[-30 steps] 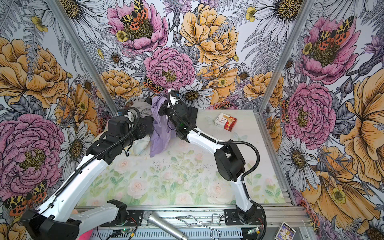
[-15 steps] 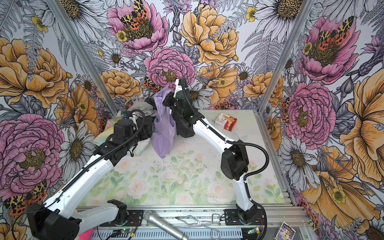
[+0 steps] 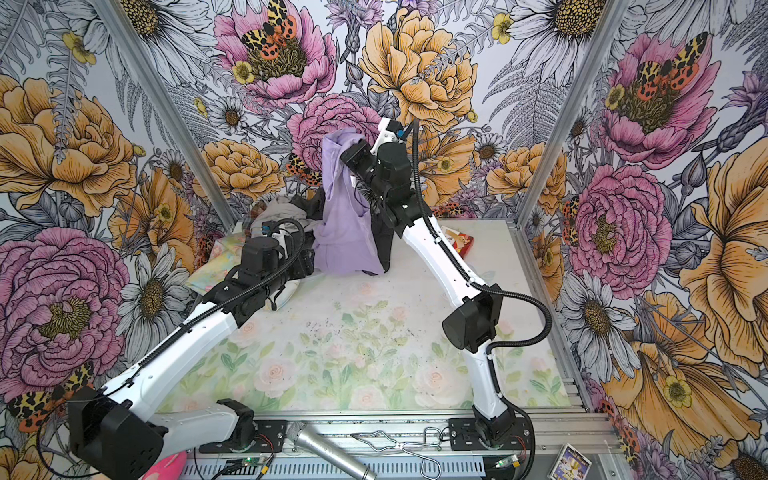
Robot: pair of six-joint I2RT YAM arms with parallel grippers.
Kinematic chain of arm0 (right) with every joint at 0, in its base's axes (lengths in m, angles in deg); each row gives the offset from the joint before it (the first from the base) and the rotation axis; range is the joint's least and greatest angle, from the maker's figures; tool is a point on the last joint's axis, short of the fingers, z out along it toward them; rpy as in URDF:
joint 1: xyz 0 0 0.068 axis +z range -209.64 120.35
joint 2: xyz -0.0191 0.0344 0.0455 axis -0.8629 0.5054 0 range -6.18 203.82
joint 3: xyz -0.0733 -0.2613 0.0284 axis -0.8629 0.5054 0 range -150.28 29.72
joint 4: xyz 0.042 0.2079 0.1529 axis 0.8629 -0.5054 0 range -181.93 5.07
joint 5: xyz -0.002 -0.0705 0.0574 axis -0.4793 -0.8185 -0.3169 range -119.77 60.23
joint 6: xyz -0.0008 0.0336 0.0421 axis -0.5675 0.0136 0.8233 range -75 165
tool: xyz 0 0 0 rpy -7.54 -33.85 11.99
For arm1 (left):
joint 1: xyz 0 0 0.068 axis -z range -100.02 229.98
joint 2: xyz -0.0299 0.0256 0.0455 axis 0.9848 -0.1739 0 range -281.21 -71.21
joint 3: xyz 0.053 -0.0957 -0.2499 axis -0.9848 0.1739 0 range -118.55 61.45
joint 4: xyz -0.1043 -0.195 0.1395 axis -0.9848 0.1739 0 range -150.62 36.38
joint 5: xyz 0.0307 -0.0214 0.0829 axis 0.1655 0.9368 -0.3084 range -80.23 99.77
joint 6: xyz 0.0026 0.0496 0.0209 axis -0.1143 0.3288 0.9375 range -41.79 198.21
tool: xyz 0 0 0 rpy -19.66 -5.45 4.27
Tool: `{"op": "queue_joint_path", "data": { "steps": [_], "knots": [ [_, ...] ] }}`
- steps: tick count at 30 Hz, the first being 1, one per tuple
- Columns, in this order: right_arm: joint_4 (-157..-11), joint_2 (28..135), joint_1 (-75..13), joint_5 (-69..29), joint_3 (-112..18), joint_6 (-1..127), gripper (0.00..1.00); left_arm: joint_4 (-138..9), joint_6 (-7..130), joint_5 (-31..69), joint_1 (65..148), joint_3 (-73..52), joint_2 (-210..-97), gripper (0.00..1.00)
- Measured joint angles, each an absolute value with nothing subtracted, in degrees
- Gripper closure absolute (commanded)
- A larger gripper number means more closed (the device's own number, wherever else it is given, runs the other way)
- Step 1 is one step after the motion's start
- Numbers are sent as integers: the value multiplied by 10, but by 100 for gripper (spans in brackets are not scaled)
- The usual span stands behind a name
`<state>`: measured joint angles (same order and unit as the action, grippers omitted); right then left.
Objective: Pick out a specific cloth from the pile
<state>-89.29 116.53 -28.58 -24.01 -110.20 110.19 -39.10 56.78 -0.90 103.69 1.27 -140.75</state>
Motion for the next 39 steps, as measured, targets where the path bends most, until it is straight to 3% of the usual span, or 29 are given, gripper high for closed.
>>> {"op": "queue_joint_path", "data": {
  "steps": [11, 22, 39],
  "knots": [
    [-904, 1157, -337, -231, -1111, 1156, 100, -398, 578, -9, 1045, 11, -1428, 23],
    [-909, 1034, -381, -219, -1078, 1160, 100, -405, 592, -10, 1070, -24, -1471, 23],
    [-956, 750, -540, -188, -751, 1148, 100, -425, 603, -11, 1122, -75, -1535, 22]
  ]
}}
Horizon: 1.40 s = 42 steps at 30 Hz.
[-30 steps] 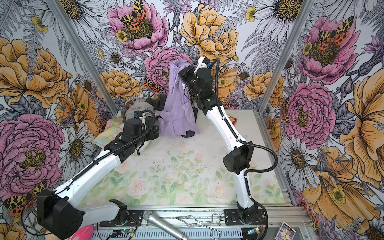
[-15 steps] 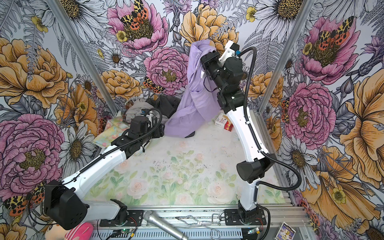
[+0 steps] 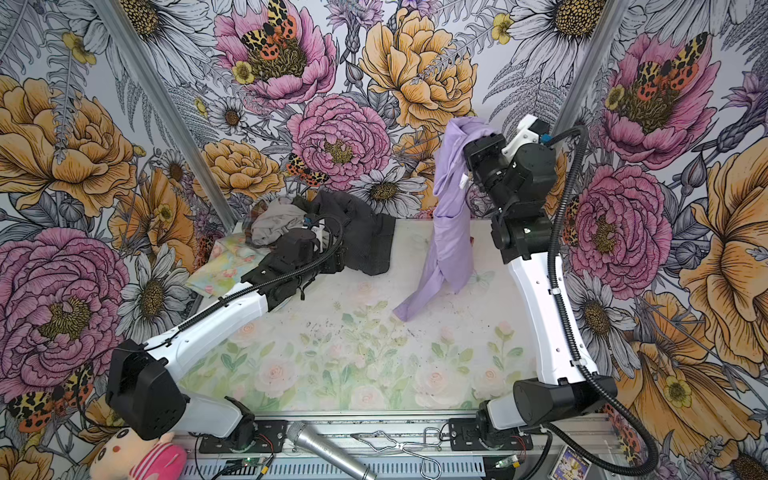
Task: Pick out a specific cloth from the pile
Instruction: 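Carry the lavender cloth toward the bandage box and lower it with the right gripper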
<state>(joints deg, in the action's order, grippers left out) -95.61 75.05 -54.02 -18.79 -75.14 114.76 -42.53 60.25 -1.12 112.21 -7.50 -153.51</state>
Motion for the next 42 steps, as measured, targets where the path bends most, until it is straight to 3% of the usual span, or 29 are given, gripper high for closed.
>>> {"op": "queue_joint_path", "data": {
  "steps": [11, 26, 35, 42],
  "knots": [
    [-998, 648, -696, -110, -597, 1157, 100, -429, 604, -11, 1137, -78, -1542, 23],
    [-1013, 649, -845, -39, -611, 1191, 100, -426, 609, -11, 1151, -99, -1543, 23],
    [-1005, 649, -863, -13, -638, 1200, 100, -425, 613, -11, 1158, -116, -1557, 22],
    [-995, 621, -851, -13, -544, 1193, 100, -424, 618, -11, 1158, -116, -1564, 22]
  ]
}}
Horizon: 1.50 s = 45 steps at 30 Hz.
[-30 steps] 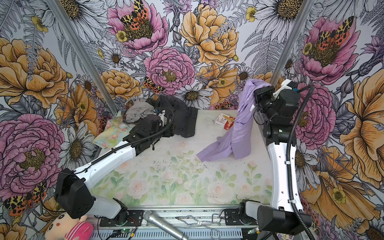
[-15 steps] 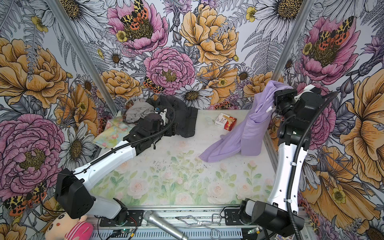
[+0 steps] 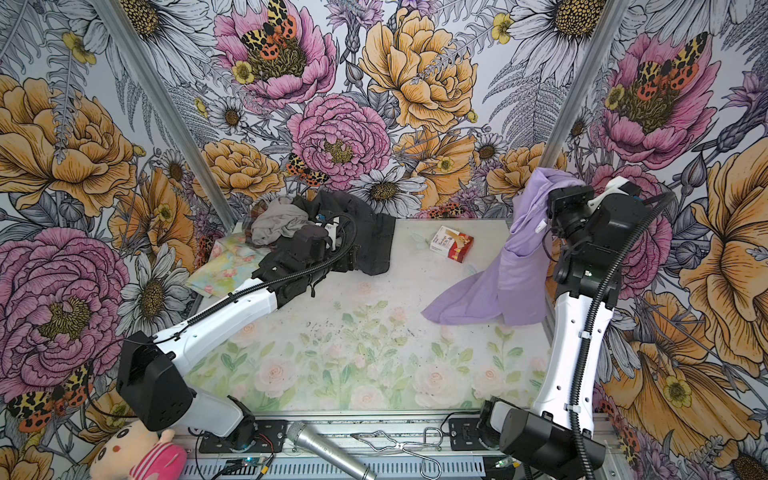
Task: Pick out a specific cloth from the pile
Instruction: 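Carry the lavender cloth toward the bandage box and lower it with the right gripper, then open the right gripper and lift it off the lavender cloth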
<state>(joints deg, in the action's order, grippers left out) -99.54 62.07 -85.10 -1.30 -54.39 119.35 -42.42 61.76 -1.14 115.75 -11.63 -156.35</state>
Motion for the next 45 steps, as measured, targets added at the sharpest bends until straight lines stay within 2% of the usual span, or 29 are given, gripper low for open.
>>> {"op": "queue_joint_path", "data": {
  "steps": [9, 20, 33, 45],
  "knots": [
    [-992, 618, -777, -29, -422, 1154, 100, -424, 617, -11, 1158, -116, -1564, 22],
    [-1006, 627, -780, -54, -256, 1064, 100, -428, 617, -11, 1157, -98, -1564, 22],
    [-1075, 703, -774, -192, -223, 885, 100, -439, 607, -11, 1148, -82, -1567, 22],
    [-1085, 801, -718, -297, -246, 790, 100, -422, 604, 22, 1104, -82, -1553, 21]
  ]
}}
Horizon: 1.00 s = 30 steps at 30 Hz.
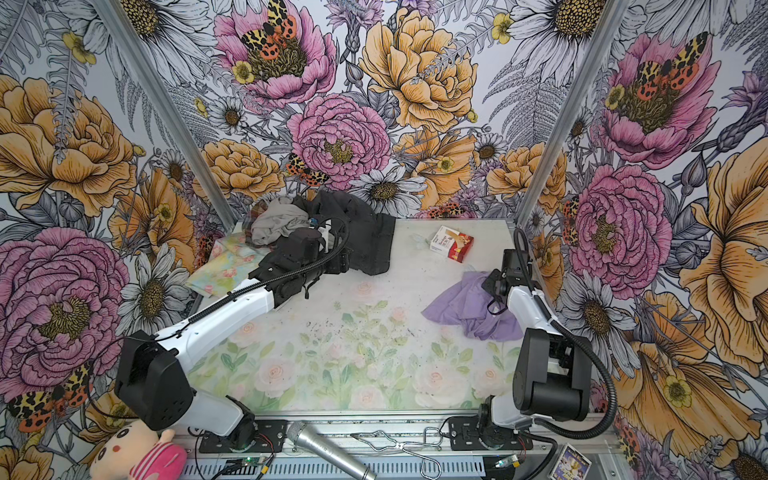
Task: Pick out a specific cloth from the pile
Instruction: 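Open the right gripper and lift it off the lavender cloth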
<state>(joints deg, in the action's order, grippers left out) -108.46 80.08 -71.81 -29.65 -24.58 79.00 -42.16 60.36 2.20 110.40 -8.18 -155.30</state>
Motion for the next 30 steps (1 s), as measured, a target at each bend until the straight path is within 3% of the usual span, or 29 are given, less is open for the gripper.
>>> {"op": "queue_joint_path", "data": {
  "steps": [11, 15, 23, 30],
  "knots": [
    [-1085, 893, -717, -311, -270, 753, 100, -360, 606, 66, 1026, -117, -1493, 18],
    [-1087, 906, -717, -315, -279, 747, 85, -344, 619, 72, 1019, -120, -1484, 15],
    [-1094, 913, -717, -330, -284, 735, 68, -341, 645, 75, 1012, -97, -1440, 10],
    [-1105, 954, -717, -332, -316, 732, 60, -338, 651, 85, 998, -78, -1437, 9]
  ]
}}
